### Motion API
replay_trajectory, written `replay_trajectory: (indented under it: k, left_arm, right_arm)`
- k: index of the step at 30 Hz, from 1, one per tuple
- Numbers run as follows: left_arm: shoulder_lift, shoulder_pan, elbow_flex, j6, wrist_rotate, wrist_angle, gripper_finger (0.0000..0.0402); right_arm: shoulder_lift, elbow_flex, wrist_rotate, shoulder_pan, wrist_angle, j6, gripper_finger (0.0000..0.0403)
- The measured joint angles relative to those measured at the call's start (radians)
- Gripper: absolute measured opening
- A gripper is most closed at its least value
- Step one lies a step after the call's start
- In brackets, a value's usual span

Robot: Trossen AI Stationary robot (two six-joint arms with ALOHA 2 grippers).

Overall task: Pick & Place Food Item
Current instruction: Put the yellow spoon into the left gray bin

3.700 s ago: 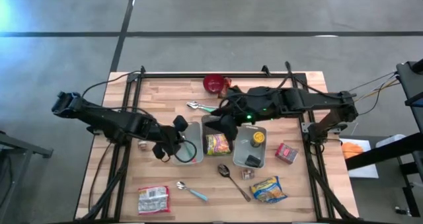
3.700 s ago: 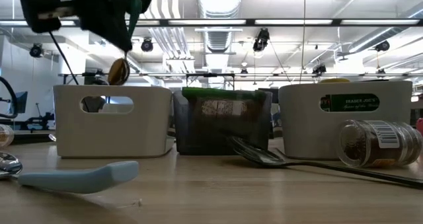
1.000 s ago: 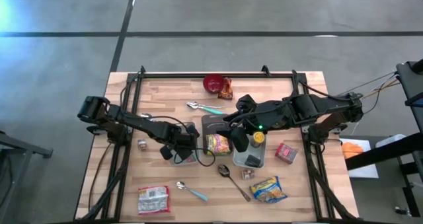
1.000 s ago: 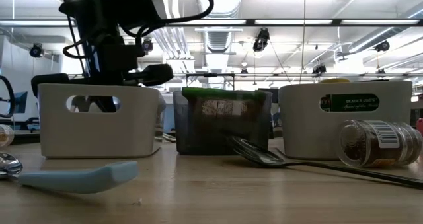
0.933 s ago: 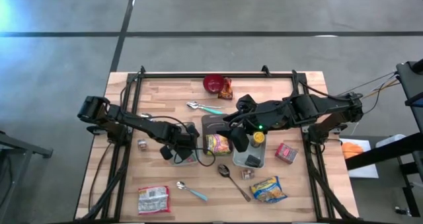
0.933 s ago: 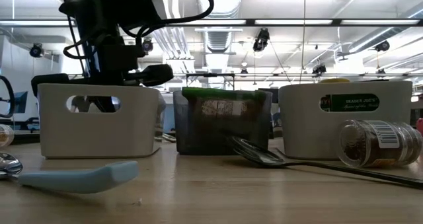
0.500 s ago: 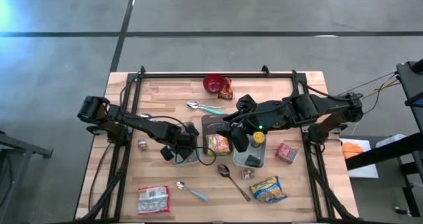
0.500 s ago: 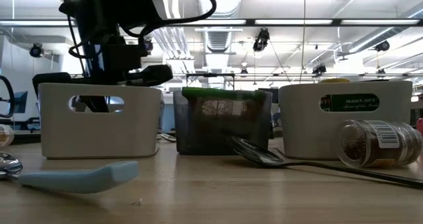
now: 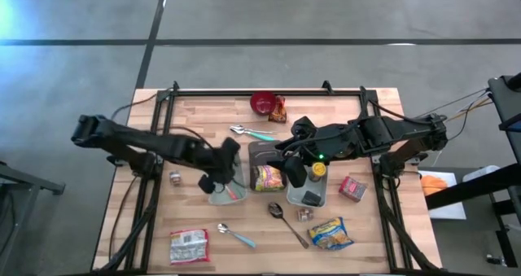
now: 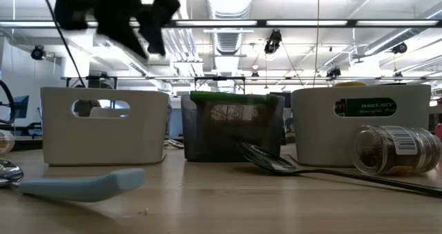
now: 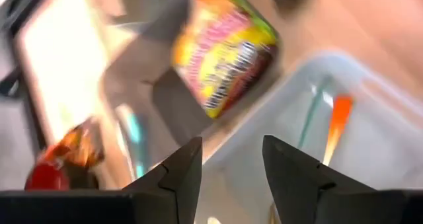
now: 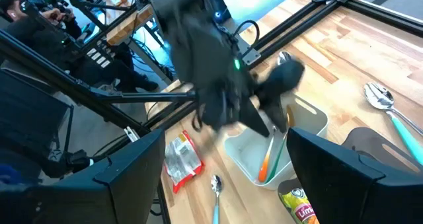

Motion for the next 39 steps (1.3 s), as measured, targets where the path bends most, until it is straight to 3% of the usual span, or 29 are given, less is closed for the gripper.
replay_trajectory:
  k: [5, 10, 13, 19, 23, 30, 39]
  left_arm:
    - [-0.111, 0.087, 0.025, -0.233, -0.029, -0.117, 0.0161]
    - [-0.161, 0.161, 0.023, -0.386, -0.171, -0.325, 0.0161]
    - [-0.156, 0.189, 0.017, -0.487, -0.181, -0.425, 0.0161]
    - [-0.143, 0.228, -0.042, -0.625, -0.179, -0.465, 0.0161]
    - [-0.143, 0.241, -0.112, -0.607, -0.162, -0.448, 0.0161]
    - [-0.143, 0.240, -0.279, -0.350, 0.008, -0.316, 0.0161]
    - [-0.045, 0.244, -0.259, -0.344, 0.004, -0.290, 0.0161]
  right_arm:
    - [-0.002, 0.000, 0.001, 0.000, 0.003, -0.011, 0.0312]
    - [-0.006, 0.000, 0.001, 0.000, 0.003, -0.018, 0.0312]
    - [-0.006, 0.000, 0.001, 0.000, 0.003, -0.022, 0.0312]
    - [-0.006, 0.000, 0.001, 0.000, 0.004, -0.031, 0.0312]
    - [-0.006, 0.000, 0.002, 0.005, 0.004, -0.032, 0.0312]
    - [-0.006, 0.000, 0.002, 0.026, 0.004, -0.033, 0.0312]
    - [-0.006, 0.000, 0.003, 0.042, 0.005, -0.037, 0.0312]
